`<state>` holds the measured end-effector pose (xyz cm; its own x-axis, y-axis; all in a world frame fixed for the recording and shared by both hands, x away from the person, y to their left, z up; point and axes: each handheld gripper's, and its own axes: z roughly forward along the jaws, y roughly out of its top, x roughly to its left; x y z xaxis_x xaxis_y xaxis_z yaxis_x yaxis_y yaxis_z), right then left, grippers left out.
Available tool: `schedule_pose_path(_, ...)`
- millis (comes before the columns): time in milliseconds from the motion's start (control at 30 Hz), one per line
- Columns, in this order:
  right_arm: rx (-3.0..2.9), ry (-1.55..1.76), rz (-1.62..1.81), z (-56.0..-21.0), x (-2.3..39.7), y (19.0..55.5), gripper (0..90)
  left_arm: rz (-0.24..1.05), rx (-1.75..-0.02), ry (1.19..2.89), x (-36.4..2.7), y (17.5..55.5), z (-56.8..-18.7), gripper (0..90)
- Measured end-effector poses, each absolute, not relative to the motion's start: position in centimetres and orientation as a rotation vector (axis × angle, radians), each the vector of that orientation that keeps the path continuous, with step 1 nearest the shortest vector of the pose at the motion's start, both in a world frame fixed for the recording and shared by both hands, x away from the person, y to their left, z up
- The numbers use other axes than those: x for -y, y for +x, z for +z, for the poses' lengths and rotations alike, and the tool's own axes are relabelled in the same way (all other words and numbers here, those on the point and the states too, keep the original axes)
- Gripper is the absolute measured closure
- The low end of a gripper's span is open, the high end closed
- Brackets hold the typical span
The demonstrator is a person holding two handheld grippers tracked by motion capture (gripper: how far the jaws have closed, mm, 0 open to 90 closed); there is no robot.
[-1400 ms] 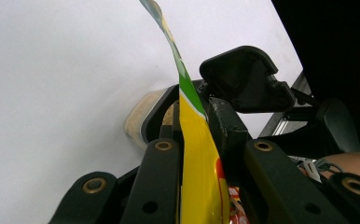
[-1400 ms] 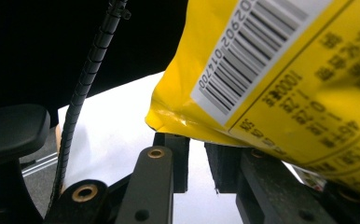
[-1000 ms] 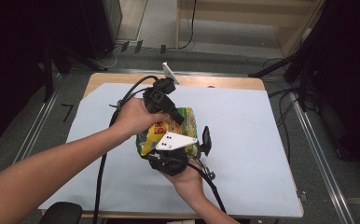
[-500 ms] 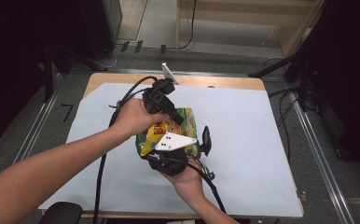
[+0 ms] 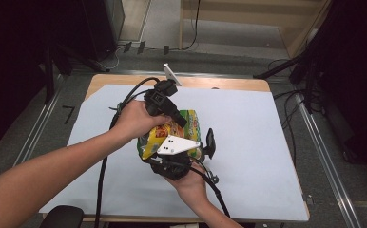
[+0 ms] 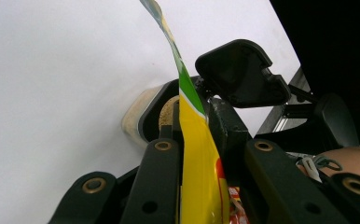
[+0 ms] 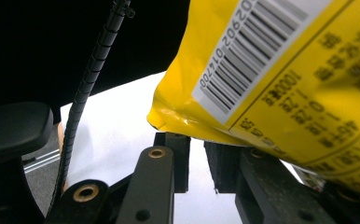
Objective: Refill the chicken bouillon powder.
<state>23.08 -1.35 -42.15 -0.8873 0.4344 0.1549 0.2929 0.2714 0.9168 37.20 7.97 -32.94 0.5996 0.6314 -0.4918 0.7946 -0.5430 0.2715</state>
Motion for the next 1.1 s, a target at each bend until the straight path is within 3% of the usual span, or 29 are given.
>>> schedule_pose_path(1100, -2.416, 0.706, 1.669, -42.58, 1.44, 23.12, 81.1, -0.471, -1.138, 2.365, -7.81, 37.23, -33.64, 81.3)
